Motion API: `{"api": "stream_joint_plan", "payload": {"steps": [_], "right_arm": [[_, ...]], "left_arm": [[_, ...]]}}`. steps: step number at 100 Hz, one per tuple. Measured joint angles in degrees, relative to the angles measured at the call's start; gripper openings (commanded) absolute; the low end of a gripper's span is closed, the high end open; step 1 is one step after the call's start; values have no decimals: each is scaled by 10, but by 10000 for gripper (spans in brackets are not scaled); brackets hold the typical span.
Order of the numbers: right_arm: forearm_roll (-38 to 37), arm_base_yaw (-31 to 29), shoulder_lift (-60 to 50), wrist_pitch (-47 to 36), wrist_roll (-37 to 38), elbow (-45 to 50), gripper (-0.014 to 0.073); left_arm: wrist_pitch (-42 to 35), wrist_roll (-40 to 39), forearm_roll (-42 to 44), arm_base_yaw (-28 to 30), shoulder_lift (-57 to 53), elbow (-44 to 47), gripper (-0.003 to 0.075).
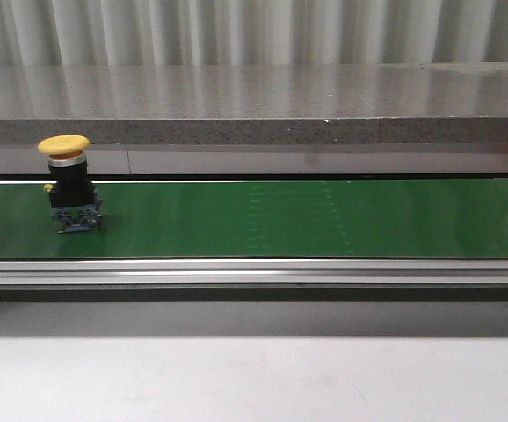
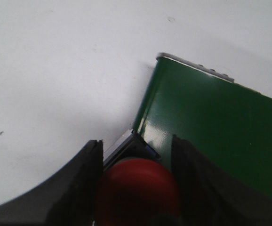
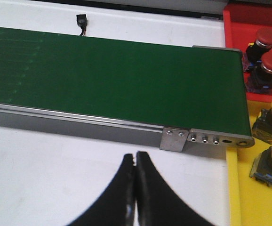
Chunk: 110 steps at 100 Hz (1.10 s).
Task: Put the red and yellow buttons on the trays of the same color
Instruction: 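Carry the red button onto the belt and release it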
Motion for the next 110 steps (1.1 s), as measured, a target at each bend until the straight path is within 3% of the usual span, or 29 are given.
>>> {"api": "stream_joint_plan", "payload": {"steps": [49,56,69,74,110], "right_arm": [[0,0,0,0,0,0,-67],[0,0,0,0,0,0,-67],[0,0,0,0,0,0,-67],[0,0,0,0,0,0,-67],[0,0,0,0,0,0,-67]], "left_arm": [[-39,3,-1,-46,24,45,251],[-38,8,-1,-46,30,45,305],[-37,18,-10,-46,34,45,519],[-37,18,-17,-46,34,45,563],[-60,96,-55,-71,-20,45,546]]}}
